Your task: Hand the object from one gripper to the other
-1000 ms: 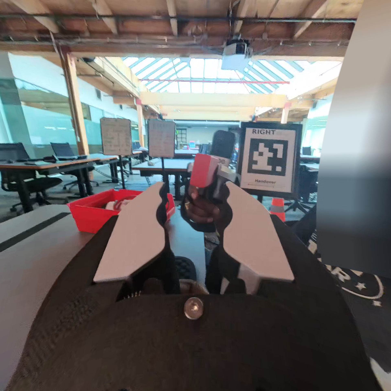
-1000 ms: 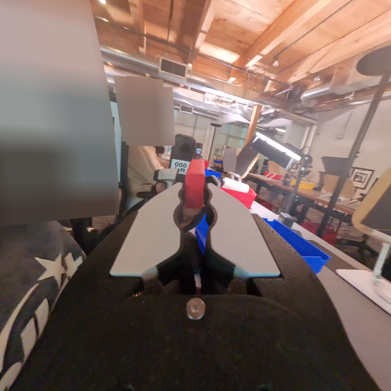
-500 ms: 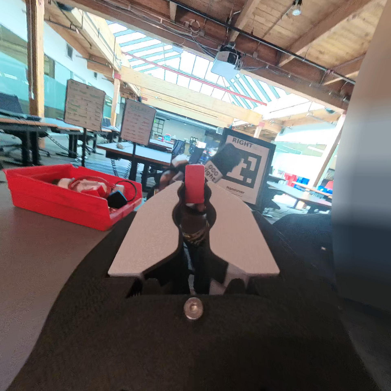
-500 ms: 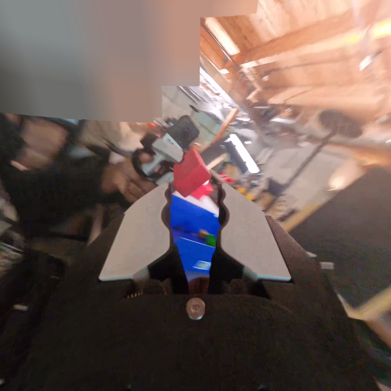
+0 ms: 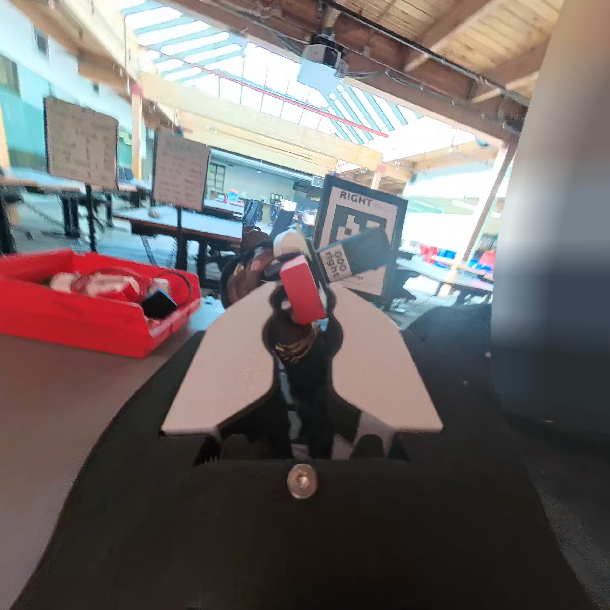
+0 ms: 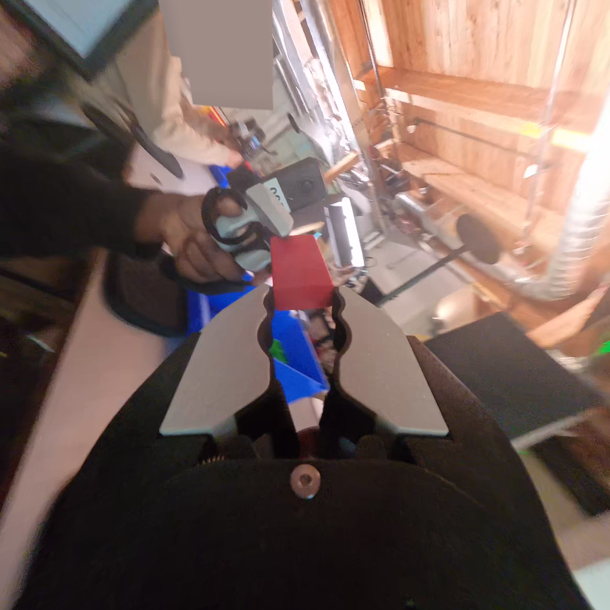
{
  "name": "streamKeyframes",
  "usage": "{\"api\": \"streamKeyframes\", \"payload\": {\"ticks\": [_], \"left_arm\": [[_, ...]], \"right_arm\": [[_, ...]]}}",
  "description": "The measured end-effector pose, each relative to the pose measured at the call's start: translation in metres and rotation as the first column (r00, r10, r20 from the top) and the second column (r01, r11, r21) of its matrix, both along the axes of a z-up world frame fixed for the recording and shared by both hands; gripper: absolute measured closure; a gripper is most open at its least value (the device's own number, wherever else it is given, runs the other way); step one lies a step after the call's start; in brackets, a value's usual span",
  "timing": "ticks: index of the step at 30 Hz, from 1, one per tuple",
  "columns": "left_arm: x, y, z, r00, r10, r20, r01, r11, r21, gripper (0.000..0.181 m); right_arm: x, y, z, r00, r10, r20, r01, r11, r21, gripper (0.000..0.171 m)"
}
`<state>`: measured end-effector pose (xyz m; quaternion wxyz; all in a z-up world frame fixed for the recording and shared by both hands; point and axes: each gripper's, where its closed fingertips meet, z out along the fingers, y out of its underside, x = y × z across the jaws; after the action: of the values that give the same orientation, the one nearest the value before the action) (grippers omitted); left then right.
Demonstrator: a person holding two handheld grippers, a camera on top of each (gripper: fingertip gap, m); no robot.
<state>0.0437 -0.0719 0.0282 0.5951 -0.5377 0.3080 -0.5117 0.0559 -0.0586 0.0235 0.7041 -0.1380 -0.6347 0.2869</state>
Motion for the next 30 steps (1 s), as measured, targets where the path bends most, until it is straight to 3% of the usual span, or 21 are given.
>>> {"api": "streamKeyframes", "payload": {"ticks": [3, 8, 12, 18, 20, 21, 23, 26, 30], "left_arm": [[-0.002, -0.006, -0.003, 0.984, 0.128, -0.121, -0.095, 0.964, 0.248, 0.127], [0.001, -0.011, -0.008, 0.917, 0.305, -0.256, -0.160, 0.871, 0.464, 0.124], [0.004, -0.010, -0.012, 0.896, 0.344, -0.283, -0.157, 0.838, 0.522, 0.144], [0.005, -0.006, -0.010, 0.928, 0.281, -0.246, -0.150, 0.884, 0.442, 0.146], [0.003, -0.003, -0.004, 0.956, 0.230, -0.183, -0.161, 0.930, 0.330, 0.147], [0.001, -0.001, -0.001, 0.971, 0.195, -0.135, -0.155, 0.953, 0.261, 0.147], [-0.003, 0.000, -0.001, 0.991, 0.109, -0.073, -0.099, 0.986, 0.136, 0.147], [-0.003, 0.005, -0.008, 0.997, 0.051, -0.062, -0.049, 0.998, 0.030, 0.147], [0.002, 0.006, -0.014, 0.998, 0.007, -0.067, -0.008, 1.000, -0.019, 0.147]], "right_arm": [[0.002, -0.007, 0.002, 0.988, 0.142, 0.061, -0.127, 0.971, -0.203, 0.137], [-0.002, -0.013, -0.005, 0.960, 0.240, 0.142, -0.179, 0.922, -0.344, 0.137], [-0.003, -0.017, -0.008, 0.943, 0.280, 0.178, -0.187, 0.892, -0.412, 0.137], [-0.002, -0.014, -0.004, 0.944, 0.279, 0.173, -0.177, 0.876, -0.448, 0.137], [-0.001, -0.009, -0.001, 0.963, 0.227, 0.143, -0.157, 0.908, -0.389, 0.135], [-0.001, -0.004, 0.002, 0.982, 0.161, 0.095, -0.126, 0.944, -0.304, 0.125], [0.004, 0.001, 0.008, 0.999, 0.019, -0.033, -0.021, 0.998, -0.063, 0.122], [0.002, 0.001, -0.001, 0.989, -0.115, -0.091, 0.134, 0.964, 0.231, 0.128], [-0.003, -0.006, -0.004, 0.984, -0.128, -0.125, 0.162, 0.934, 0.319, 0.152]]}}
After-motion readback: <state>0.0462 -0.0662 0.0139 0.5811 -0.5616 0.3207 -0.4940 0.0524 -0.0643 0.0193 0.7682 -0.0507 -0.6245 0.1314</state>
